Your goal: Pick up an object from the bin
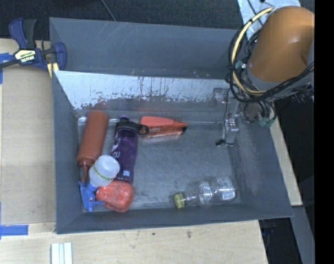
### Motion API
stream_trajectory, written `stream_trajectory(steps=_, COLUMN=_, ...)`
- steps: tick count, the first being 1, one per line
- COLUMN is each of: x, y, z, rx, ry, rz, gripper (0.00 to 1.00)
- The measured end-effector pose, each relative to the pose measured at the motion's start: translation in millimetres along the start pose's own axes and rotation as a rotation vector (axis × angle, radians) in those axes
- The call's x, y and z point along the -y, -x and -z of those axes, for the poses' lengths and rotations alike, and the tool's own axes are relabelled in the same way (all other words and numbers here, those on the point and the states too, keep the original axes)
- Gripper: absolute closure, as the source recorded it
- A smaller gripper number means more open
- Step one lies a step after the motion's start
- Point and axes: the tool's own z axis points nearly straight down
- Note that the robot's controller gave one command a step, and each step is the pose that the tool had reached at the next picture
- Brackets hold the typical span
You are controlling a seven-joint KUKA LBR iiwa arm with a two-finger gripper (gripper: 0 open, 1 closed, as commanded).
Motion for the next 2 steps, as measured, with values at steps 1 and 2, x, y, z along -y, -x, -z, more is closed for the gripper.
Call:
stream_trajectory(steps=1, x=0, y=1.4, z=5, rx=0.009, ry=-0.001, rz=0.001, gripper=0.0)
stream_trajectory(steps=2, x=3, y=-23.1, z=-50, rx=0.011, ry=-0.001, rz=0.112, gripper=0.0)
